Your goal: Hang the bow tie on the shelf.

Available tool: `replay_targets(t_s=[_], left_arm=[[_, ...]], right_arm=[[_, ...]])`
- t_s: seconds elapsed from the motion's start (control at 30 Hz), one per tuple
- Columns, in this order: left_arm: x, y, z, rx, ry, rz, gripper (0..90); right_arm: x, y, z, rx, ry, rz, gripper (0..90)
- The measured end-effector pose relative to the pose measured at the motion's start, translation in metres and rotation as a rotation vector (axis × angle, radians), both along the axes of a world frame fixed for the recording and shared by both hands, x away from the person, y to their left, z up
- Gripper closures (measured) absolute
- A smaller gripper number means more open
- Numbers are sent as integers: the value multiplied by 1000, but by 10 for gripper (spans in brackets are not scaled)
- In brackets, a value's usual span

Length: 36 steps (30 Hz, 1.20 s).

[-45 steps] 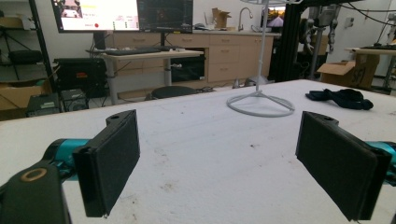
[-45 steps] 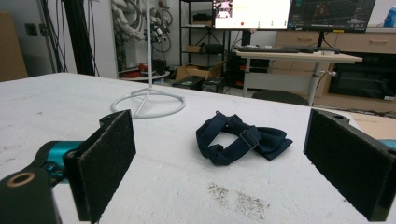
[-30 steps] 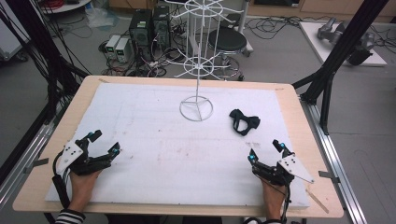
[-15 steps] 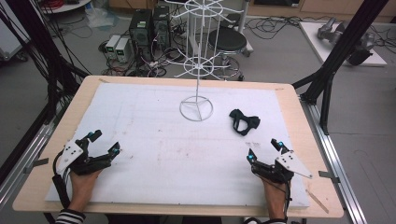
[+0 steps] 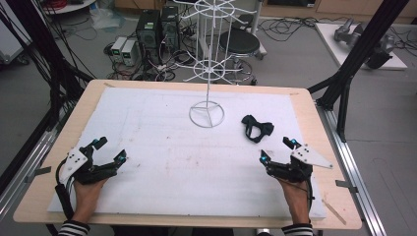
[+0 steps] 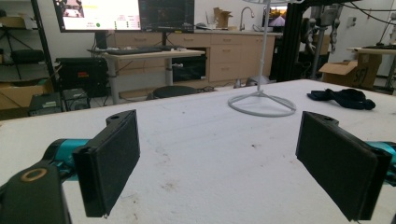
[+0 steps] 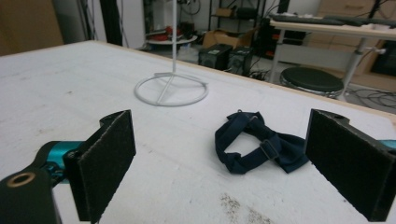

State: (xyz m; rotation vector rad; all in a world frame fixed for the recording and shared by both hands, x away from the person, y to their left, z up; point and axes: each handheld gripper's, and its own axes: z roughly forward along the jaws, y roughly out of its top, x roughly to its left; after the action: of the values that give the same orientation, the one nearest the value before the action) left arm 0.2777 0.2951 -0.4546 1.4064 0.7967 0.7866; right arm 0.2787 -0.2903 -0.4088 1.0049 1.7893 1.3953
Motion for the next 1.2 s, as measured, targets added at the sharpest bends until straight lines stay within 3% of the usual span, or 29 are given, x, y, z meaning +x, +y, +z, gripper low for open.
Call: replay_targets(t_s=[0.1,0.5,0.67,1.0,1.2], left_arm=[[0,0,0,0,0,1,140],[0,0,0,2,1,1,140],[0,0,0,2,1,0,140],[0,0,0,1,1,1,140],[0,0,0,0,4,1,140]], right_arm=[[7,2,8,-31,17,22,81],[33,2,35,-73,118,63,80],[45,4,43,-119,144,94,81],[67,6,54,-161,192,104,81],[83,11,52,-209,257,129,81]])
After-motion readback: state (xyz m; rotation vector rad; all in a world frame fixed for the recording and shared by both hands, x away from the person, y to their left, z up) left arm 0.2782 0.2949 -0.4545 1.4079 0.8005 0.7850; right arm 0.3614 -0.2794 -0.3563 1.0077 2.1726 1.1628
